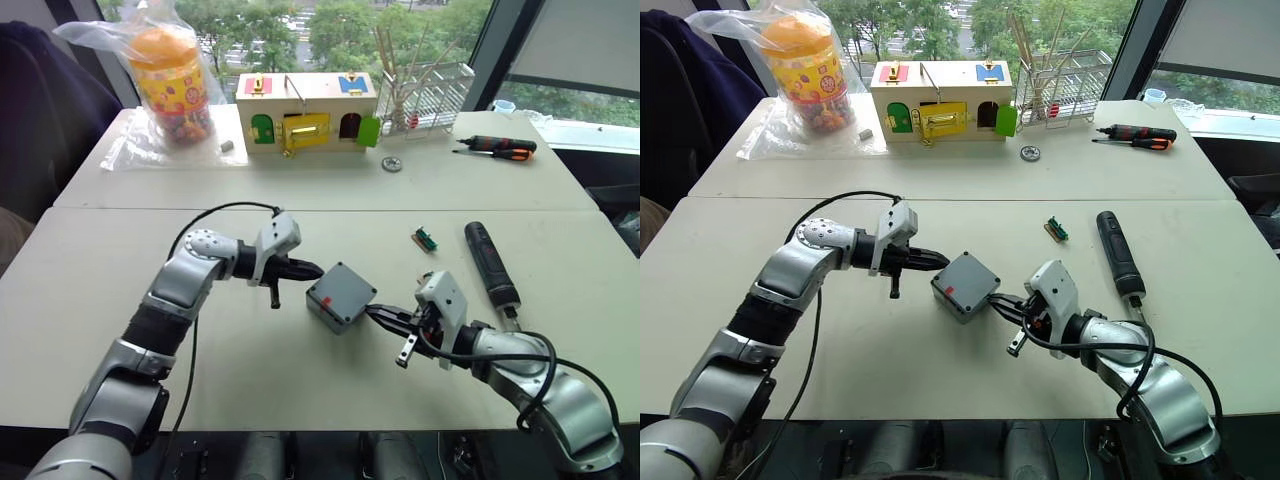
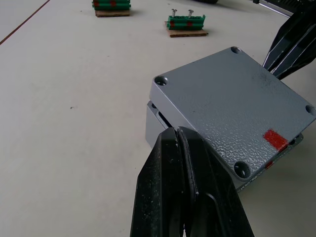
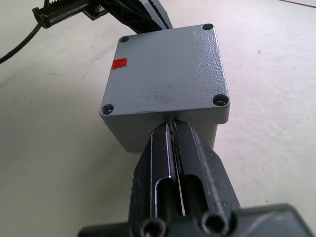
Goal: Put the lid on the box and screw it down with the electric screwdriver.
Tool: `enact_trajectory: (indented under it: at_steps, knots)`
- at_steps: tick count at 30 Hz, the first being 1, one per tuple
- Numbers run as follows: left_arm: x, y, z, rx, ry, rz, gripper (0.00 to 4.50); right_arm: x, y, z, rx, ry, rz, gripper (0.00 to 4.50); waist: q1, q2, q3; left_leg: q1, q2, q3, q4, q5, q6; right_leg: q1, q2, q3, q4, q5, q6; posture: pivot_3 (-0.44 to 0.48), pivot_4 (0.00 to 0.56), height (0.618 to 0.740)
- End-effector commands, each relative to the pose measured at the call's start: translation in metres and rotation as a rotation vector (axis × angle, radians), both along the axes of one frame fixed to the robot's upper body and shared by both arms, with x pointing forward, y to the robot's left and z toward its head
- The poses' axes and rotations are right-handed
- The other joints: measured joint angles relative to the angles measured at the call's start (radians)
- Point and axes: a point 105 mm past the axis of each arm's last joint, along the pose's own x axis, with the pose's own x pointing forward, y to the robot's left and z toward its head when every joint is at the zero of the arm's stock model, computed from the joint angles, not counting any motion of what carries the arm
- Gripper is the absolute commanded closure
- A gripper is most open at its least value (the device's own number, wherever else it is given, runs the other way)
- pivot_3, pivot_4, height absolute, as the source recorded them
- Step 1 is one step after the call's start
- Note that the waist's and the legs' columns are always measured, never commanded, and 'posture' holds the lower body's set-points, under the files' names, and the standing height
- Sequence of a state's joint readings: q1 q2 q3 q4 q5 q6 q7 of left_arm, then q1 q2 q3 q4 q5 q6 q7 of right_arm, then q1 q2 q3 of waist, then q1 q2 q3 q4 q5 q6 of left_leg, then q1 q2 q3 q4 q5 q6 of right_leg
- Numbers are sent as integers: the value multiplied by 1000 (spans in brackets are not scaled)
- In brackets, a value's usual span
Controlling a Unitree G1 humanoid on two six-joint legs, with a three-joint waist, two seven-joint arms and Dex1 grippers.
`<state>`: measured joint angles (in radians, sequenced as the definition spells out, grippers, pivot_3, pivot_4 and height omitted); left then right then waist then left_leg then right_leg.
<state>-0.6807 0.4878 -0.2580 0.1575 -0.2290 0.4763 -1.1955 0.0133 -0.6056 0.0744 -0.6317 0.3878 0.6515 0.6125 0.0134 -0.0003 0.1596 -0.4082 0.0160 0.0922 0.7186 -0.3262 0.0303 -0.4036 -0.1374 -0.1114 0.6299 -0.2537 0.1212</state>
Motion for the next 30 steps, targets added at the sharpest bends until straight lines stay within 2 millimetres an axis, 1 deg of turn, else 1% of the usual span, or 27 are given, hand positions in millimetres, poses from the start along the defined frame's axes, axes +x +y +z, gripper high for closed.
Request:
enact_trajectory:
  at_steps: [1, 16, 23, 30]
  knots:
    - [-4, -6, 9, -31, -25, -29, 4500, -1, 10, 12, 30, -46, 35, 4448, 0, 0, 0, 0, 0, 0, 0, 0, 0, 0, 0, 0, 0, 0, 0, 0, 150, 711]
    - [-6, -4, 2, -4, -23, -31, 4500, -1, 11, 10, 23, -39, 40, 4448, 0, 0, 0, 0, 0, 0, 0, 0, 0, 0, 0, 0, 0, 0, 0, 0, 150, 711]
    - [-9, -8, 1, 4, -32, -46, 4500, 2, 5, 9, 14, -42, 19, 4448, 1, 0, 0, 0, 0, 0, 0, 0, 0, 0, 0, 0, 0, 0, 0, 0, 150, 711]
    - [-6, -6, 1, 14, -40, -31, 4500, -3, 9, 9, 25, -31, 36, 4448, 0, 0, 0, 0, 0, 0, 0, 0, 0, 0, 0, 0, 0, 0, 0, 0, 150, 711]
